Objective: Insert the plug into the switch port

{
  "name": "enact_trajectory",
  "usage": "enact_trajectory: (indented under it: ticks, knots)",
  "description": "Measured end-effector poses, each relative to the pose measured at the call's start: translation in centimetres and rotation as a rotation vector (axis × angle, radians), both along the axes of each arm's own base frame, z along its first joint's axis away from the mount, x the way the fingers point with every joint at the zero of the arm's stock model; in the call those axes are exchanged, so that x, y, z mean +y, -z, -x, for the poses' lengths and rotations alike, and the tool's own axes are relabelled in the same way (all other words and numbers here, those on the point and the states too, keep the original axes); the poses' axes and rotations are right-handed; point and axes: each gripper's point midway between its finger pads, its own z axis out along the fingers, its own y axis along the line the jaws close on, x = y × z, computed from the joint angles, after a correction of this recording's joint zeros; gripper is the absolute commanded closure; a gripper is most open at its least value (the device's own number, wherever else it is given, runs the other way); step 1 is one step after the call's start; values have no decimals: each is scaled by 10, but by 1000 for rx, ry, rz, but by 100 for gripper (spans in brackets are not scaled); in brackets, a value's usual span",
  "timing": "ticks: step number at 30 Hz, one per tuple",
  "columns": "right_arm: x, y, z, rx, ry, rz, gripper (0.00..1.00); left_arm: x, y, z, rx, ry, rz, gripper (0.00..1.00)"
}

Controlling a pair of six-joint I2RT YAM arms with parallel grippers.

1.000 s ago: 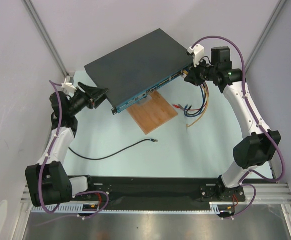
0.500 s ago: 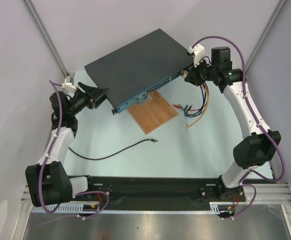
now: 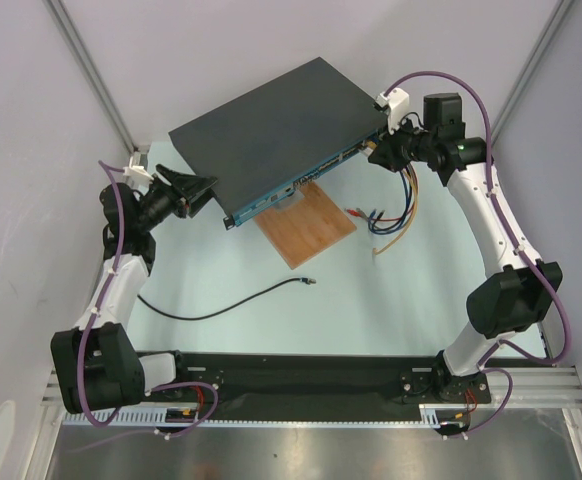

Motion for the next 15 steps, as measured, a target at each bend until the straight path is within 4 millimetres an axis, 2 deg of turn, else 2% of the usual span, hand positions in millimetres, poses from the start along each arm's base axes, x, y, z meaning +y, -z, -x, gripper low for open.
enact_trajectory:
  ticks: [15]
  knots:
    - [-3, 3, -5, -2, 6, 3, 100, 0, 0, 0, 0, 0, 0, 100]
